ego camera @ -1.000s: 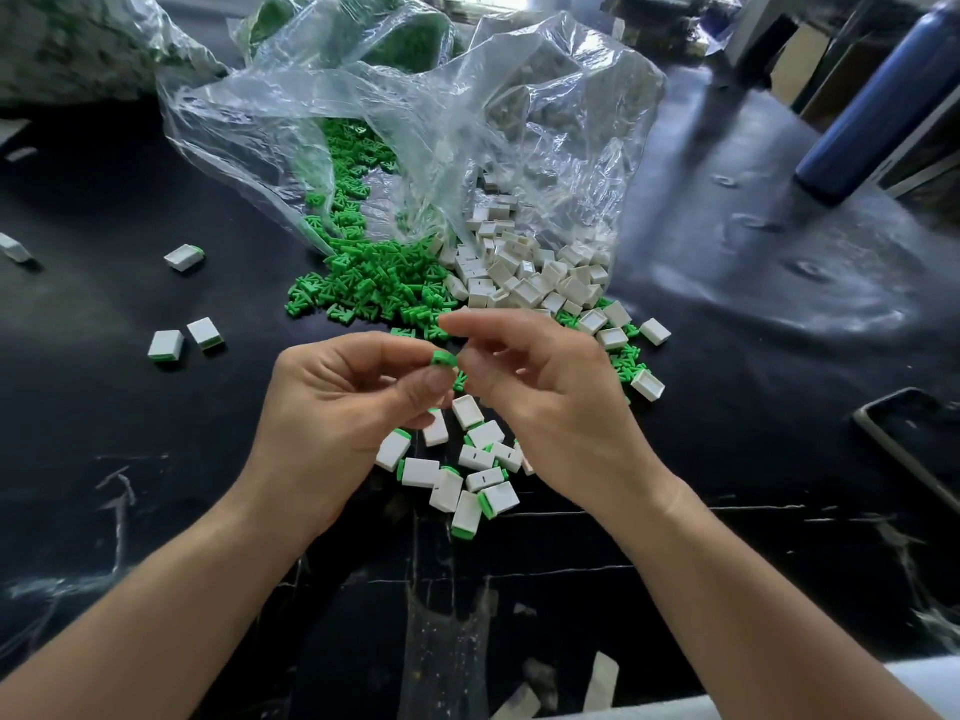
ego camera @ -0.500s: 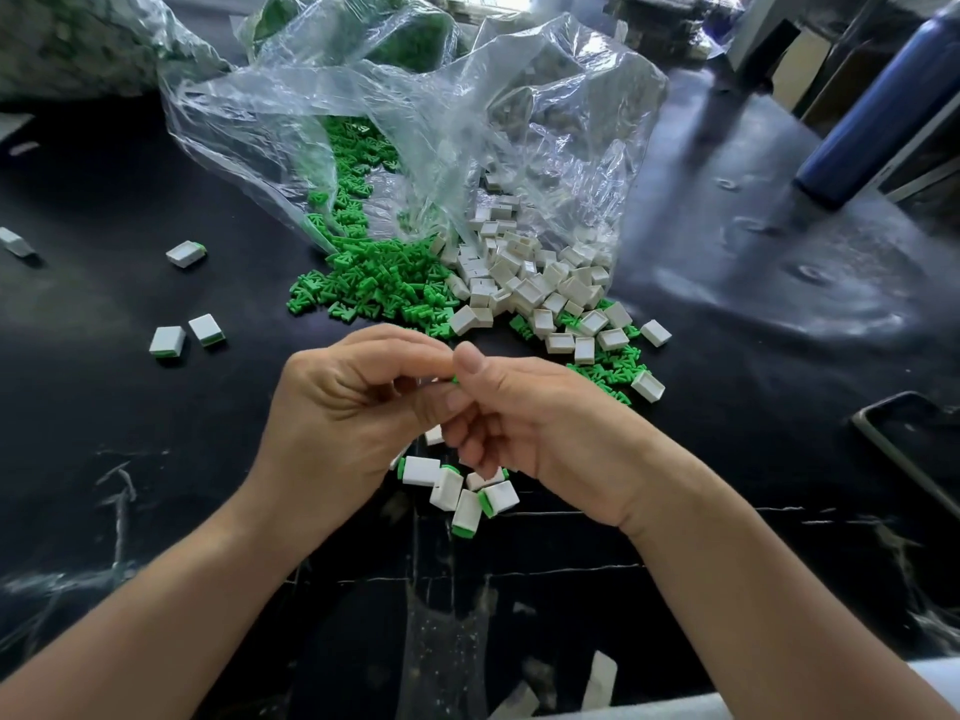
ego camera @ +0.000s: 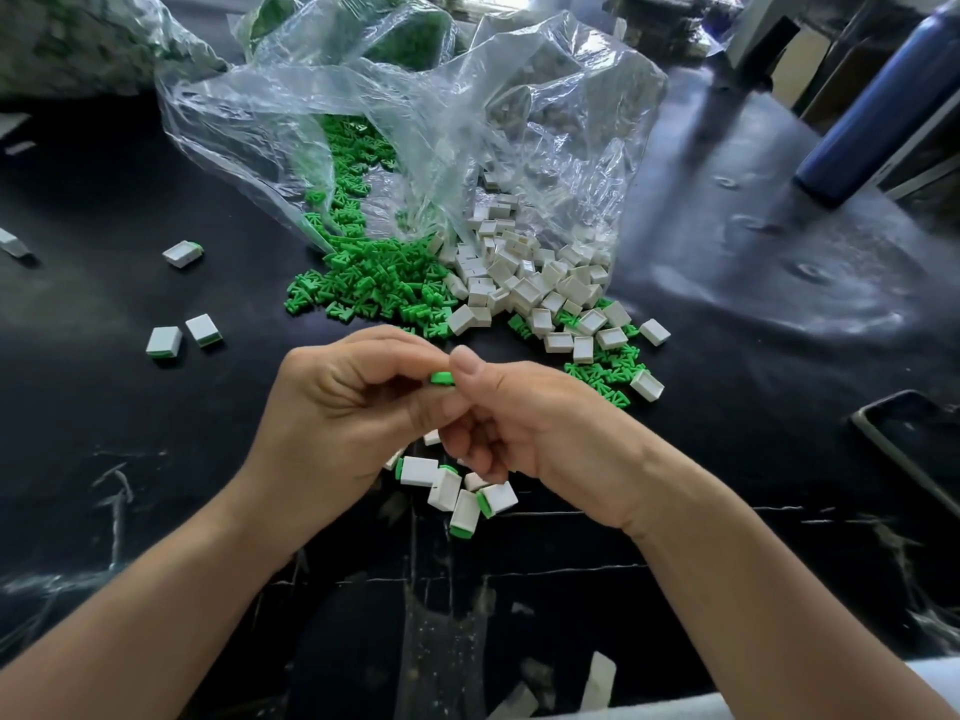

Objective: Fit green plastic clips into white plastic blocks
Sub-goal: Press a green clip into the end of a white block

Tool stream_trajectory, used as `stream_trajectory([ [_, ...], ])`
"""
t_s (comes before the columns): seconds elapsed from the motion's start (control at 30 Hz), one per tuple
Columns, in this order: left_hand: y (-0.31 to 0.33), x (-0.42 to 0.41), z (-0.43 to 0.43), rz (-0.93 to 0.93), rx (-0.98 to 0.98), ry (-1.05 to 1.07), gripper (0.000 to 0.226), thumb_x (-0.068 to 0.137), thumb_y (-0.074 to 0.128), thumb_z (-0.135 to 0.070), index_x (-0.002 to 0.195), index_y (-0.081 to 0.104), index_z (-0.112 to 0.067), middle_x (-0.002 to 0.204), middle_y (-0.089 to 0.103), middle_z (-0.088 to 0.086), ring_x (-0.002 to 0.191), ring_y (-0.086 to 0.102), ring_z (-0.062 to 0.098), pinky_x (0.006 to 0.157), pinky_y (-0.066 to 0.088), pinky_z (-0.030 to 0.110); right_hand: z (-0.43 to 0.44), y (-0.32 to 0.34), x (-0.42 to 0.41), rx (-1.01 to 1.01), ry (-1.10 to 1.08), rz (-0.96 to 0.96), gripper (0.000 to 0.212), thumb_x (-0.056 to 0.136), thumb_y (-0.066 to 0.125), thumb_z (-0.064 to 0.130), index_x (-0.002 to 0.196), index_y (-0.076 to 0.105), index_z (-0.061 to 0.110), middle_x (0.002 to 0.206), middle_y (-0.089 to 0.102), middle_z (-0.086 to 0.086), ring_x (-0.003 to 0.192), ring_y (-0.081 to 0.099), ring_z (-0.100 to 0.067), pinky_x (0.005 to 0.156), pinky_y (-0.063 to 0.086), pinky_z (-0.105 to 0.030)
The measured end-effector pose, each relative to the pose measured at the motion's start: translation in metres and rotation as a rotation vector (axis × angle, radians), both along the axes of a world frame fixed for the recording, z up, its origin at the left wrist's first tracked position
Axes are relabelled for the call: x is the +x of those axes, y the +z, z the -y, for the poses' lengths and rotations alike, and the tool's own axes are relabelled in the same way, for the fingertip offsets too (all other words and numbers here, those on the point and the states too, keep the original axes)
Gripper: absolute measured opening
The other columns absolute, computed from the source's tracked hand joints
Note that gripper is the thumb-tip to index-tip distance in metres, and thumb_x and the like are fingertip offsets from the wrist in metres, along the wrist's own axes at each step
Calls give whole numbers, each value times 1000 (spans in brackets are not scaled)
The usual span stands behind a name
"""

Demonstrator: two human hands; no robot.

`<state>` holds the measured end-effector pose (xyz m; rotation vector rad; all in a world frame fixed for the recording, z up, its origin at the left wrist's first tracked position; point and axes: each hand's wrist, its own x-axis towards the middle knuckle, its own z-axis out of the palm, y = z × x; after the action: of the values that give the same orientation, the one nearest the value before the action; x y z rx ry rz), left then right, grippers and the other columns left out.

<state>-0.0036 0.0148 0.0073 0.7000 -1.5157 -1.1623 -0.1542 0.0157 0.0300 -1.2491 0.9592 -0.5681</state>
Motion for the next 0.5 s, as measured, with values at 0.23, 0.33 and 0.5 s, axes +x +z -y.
stream_trajectory([
  [0.23, 1, 2, 1, 126, 254, 112, 26, 55, 75, -31, 75, 74, -14, 66, 70, 8, 59, 64, 15, 57, 53, 22, 4, -2, -7, -485, -248, -45, 20, 86, 61, 9, 95, 68, 25, 75, 59, 12, 66, 54, 3, 62, 42, -11],
  [0.33, 3, 2, 0, 107, 364, 57, 20, 55, 71, -25, 71, 75, -14, 60, 68, 11, 52, 65, 16, 47, 51, 20, 4, -5, -7, -614, -146, -171, 35, 86, 55, -4, 106, 68, 21, 88, 55, 6, 82, 54, 0, 70, 42, -13],
  [0.5, 6, 3, 1, 79, 435, 5, 23, 53, 72, -23, 72, 75, -12, 58, 68, 11, 51, 65, 16, 47, 50, 19, 7, -5, -10, -720, -153, -226, 24, 82, 62, 1, 99, 71, 15, 87, 57, 7, 82, 58, -4, 73, 49, -18],
])
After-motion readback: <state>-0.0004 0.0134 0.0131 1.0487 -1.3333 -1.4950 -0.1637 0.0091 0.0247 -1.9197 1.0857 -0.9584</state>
